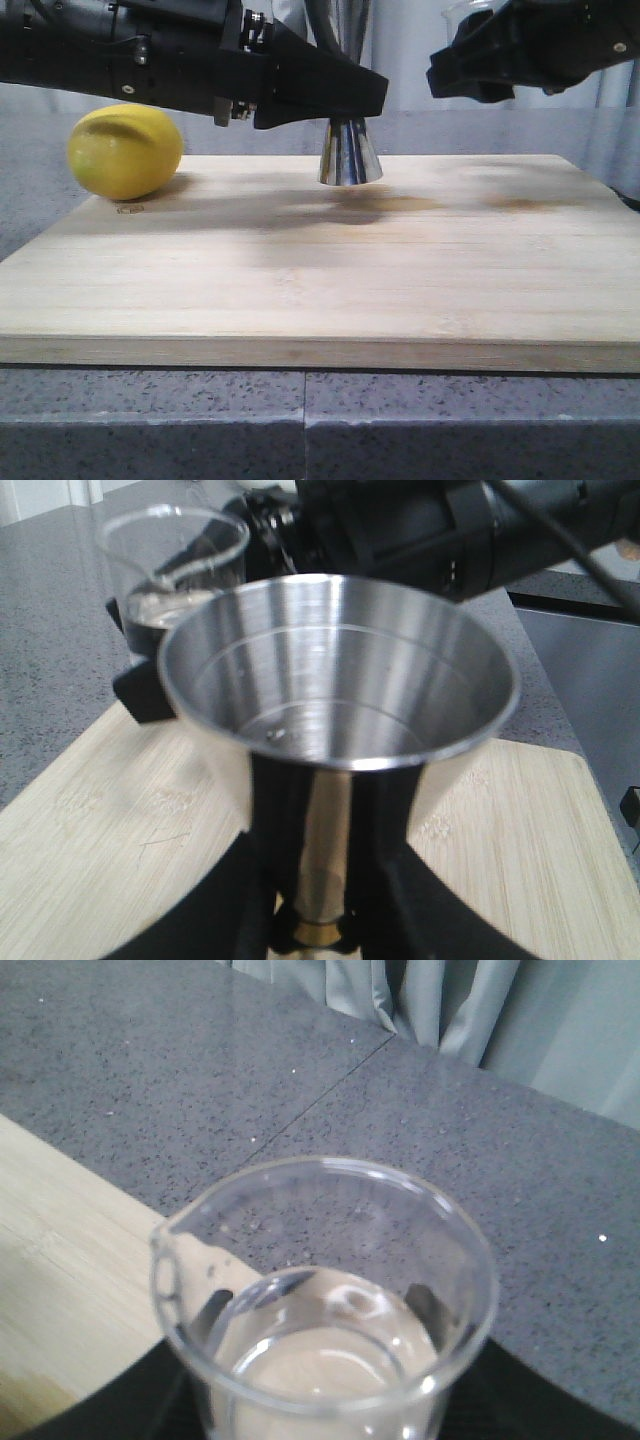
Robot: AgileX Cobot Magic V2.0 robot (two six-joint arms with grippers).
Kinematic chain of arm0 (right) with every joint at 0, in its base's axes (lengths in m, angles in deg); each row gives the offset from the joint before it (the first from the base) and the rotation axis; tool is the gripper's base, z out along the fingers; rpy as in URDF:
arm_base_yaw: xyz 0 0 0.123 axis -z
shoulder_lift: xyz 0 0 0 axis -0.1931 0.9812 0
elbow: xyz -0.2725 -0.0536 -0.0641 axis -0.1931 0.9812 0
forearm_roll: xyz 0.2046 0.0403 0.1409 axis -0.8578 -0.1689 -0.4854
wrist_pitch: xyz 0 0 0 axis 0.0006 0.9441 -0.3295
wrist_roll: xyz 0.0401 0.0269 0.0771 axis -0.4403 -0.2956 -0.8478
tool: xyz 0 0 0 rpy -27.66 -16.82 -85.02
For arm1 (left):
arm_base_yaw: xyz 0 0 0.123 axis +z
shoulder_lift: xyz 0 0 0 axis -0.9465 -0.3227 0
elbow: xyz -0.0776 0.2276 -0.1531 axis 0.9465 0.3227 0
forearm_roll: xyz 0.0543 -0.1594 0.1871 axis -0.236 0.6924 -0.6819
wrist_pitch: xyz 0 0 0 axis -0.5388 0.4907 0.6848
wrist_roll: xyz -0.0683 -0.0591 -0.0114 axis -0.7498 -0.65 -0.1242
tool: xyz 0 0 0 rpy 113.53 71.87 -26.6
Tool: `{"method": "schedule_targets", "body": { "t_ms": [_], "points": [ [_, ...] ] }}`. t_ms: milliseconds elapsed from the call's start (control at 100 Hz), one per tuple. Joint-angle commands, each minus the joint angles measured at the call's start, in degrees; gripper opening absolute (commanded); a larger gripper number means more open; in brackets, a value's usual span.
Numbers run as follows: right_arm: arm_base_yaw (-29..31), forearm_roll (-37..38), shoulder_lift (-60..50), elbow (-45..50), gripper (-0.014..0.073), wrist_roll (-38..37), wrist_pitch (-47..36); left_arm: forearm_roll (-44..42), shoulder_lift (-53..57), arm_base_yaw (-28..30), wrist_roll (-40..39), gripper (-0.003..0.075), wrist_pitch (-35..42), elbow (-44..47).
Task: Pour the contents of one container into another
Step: 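Lift the beaker with the right gripper and carry it over the jigger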
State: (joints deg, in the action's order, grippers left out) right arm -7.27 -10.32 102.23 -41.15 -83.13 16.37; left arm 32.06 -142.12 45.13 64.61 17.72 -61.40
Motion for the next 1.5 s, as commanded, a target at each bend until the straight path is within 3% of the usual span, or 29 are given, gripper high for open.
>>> {"method": "schedule_targets", "body": {
  "t_ms": [0,210,670,1490],
  "points": [
    [0.4,1.5,-3.6,-3.6,0.0310,0.3,-2.4,4.6,2.3,-0.6,-0.2,0.0059,-4.2,-1.8],
    [-0.8,6.5,-4.9,-8.0,0.0310,0.3,5.8,4.6,2.3,-0.6,-0.2,0.0059,-4.2,-1.8],
    [-5.7,14.9,-5.6,-13.2,0.0310,0.3,14.2,4.6,2.3,-0.6,-0.2,0.0059,-4.2,-1.8],
    [-13.5,18.3,-12.4,-13.2,0.0310,0.3,22.2,4.6,2.3,-0.6,-0.2,0.0059,-4.2,-1.8]
  ]
}}
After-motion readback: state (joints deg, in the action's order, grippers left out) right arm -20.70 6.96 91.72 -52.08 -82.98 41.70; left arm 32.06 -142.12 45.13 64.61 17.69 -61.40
